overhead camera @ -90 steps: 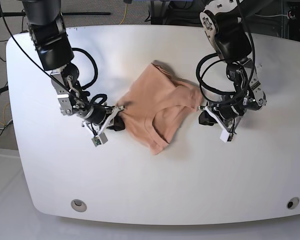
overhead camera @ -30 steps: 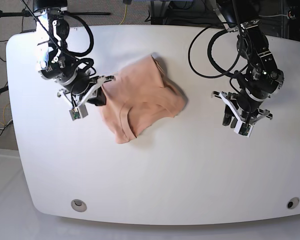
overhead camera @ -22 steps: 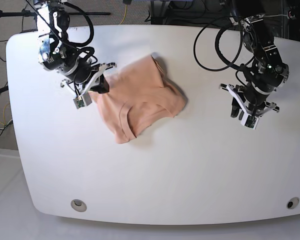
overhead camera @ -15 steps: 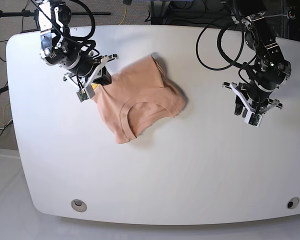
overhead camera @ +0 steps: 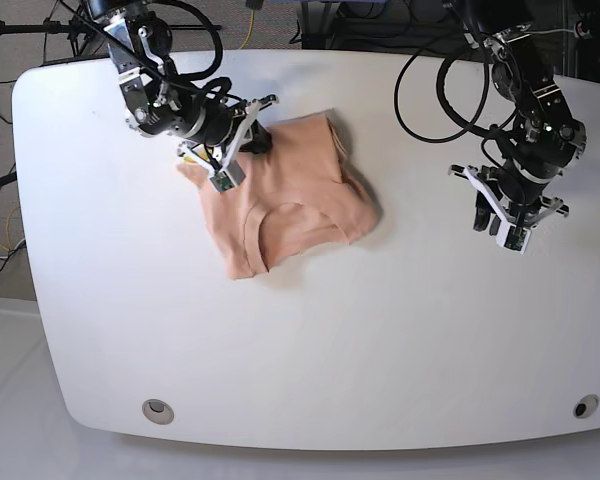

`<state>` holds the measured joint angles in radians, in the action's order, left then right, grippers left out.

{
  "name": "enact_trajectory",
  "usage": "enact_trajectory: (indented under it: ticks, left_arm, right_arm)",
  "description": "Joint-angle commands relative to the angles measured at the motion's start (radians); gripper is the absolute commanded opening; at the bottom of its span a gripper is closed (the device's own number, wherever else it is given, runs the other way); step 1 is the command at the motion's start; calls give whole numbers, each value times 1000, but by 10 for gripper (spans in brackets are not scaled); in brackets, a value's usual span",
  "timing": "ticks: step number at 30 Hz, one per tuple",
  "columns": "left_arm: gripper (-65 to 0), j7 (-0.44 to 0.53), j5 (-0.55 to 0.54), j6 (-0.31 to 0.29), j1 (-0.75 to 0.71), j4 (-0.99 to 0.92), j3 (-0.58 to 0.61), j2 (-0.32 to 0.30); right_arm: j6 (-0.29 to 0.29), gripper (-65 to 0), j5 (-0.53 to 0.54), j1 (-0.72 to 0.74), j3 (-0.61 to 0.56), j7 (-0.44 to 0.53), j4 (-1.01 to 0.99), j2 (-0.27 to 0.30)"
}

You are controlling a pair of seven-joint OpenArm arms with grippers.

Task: Fold the T-shirt properly
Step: 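Press the right gripper onto the folded shirt to flatten it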

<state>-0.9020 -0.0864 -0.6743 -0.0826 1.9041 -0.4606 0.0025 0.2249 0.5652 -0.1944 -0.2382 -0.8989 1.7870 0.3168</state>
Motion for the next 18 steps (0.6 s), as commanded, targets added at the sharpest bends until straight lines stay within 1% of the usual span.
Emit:
enact_trajectory:
  ticks: [1, 5, 7, 12, 15, 18]
  left_arm:
    - [-527, 16, -2, 0, 13, 21, -36, -19]
    - [-527, 16, -6, 0, 13, 19, -57, -54]
    - [-527, 16, -6, 0, 11, 18, -59, -66]
    - [-527, 16, -6, 0, 10, 16, -85, -80]
    - [-527, 16, -6, -20, 10, 16, -105, -86]
    - [-527, 16, 0, -24, 11, 16, -120, -86]
  right_arm:
    - [1, -641, 6, 42, -16, 14, -26, -21]
    - [1, -641, -40, 92, -45, 14, -66, -48]
    - [1, -641, -80, 125, -68, 14, -83, -71]
    - [11, -640, -182, 206, -114, 14, -144, -126]
    - [12, -640, -222, 249, -135, 14, -192, -158]
    - [12, -640, -254, 298, -163, 14, -250, -187]
